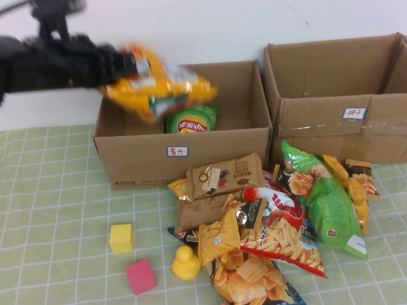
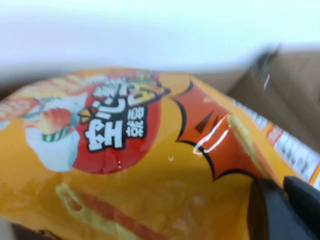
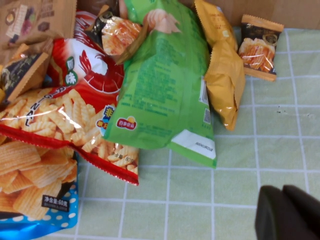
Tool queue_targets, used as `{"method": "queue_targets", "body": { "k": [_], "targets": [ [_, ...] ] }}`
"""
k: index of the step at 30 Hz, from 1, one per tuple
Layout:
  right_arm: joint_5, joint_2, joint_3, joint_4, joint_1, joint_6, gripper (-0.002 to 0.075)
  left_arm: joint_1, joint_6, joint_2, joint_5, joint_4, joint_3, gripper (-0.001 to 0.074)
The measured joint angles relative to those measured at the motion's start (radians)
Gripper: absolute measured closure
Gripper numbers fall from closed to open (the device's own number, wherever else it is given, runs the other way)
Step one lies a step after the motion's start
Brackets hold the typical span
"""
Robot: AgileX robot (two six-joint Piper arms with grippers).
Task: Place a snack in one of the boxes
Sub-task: Place the potato chip in the potato chip box
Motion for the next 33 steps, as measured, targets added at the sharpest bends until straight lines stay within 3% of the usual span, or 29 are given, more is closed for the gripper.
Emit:
{"method": "queue_targets", "body": {
  "k": [3,7,8,10,12,20,22,27,33],
  "targets": [
    [0.000,0.000,0.000,0.001,0.000,0.000,0.0728,0.000,0.018,0.070,0.058,-0.004,0.000,0.0594],
    [0.008,0.000,0.000,0.001,0.000,0.000,0.0728,0.000,0.024,0.098,0.117,-0.006,0.000,0.0283],
    [0.008,0.000,0.000,0.001,0.000,0.000,0.0728,0.000,0.024,0.098,0.120,-0.006,0.000,0.0235],
    [0.011,0.000,0.000,0.001,0.000,-0.002,0.0728,0.000,0.024,0.094,0.117,-0.006,0.000,0.0208],
    [0.011,0.000,0.000,0.001,0.000,-0.001,0.0728,0.000,0.024,0.087,0.099,-0.006,-0.005,0.0246],
    [0.002,0.000,0.020,0.025,0.000,-0.009,0.0728,0.004,0.026,0.029,0.104,-0.010,-0.131,0.0615],
    [0.001,0.000,0.023,0.027,0.000,-0.009,0.0728,0.006,0.026,0.024,0.122,-0.014,-0.163,0.0678],
    [0.001,0.000,0.023,0.027,0.000,-0.015,0.0728,0.002,0.023,0.024,0.155,0.001,-0.185,0.0727],
    [0.001,0.000,0.023,0.029,0.000,-0.026,0.0728,-0.018,-0.154,0.112,0.220,0.205,-0.190,0.0735]
  ]
}}
